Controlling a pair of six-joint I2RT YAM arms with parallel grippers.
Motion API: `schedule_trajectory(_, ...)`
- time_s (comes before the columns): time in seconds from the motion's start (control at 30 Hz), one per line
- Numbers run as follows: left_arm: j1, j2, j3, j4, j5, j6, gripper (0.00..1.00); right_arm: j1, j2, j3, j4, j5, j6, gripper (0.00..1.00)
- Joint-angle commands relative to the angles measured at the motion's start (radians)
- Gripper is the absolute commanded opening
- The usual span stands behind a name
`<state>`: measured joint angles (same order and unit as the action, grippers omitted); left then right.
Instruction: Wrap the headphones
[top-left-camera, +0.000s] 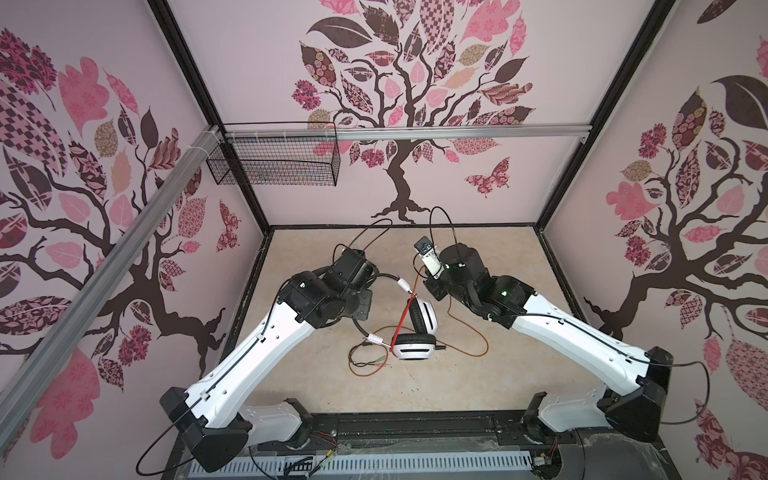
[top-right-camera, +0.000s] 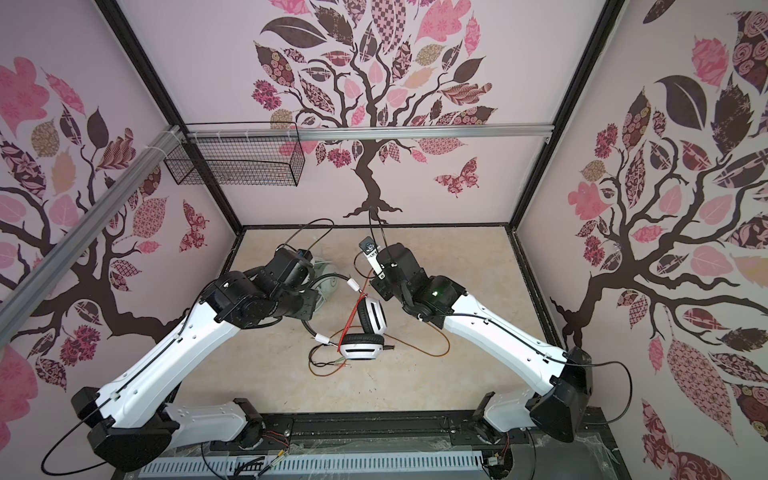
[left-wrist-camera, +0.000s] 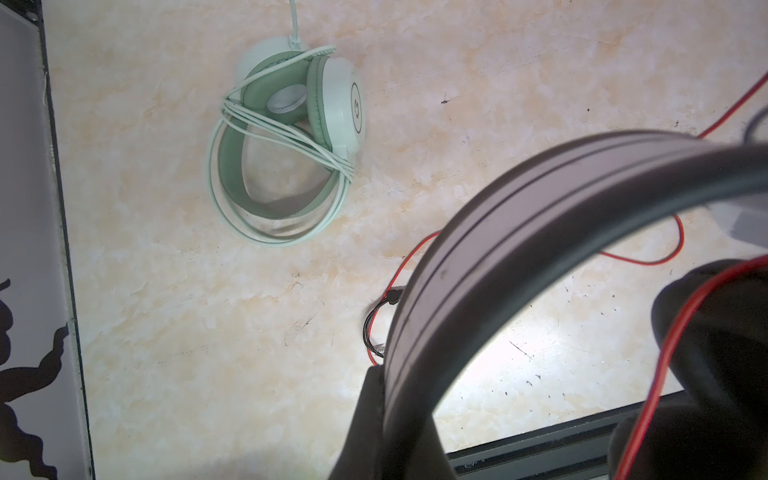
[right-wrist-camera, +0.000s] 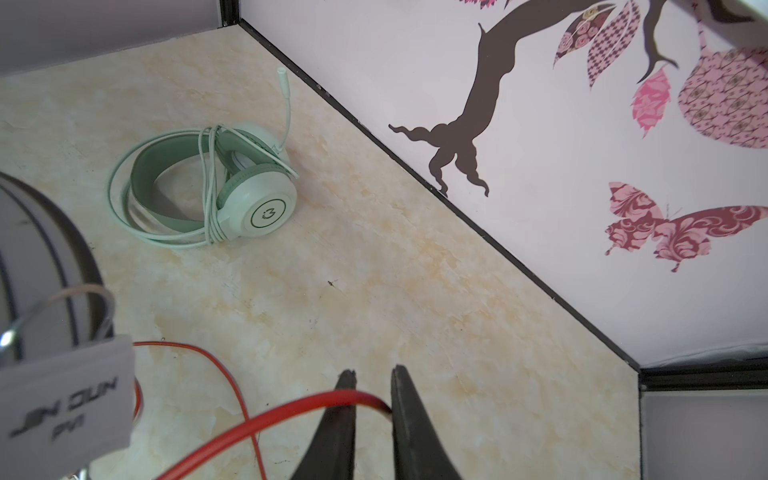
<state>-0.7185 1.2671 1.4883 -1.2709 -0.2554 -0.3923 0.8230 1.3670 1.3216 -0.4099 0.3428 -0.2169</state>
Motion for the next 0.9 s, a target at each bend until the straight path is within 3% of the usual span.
schedule_trajectory(0.0, -0.001, -0.039, 0.031, 0.019, 0.033, -0.026, 0.00, -0.025, 0.007, -0.024, 0.047, -0.080, 0.052, 0.20)
schedule_trajectory(0.87, 0.029, -0.044, 0.297, -0.028, 0.041, -0.096, 0.00, -0.185, -0.013, -0.329, 0.336, -0.537, 0.286, 0.21)
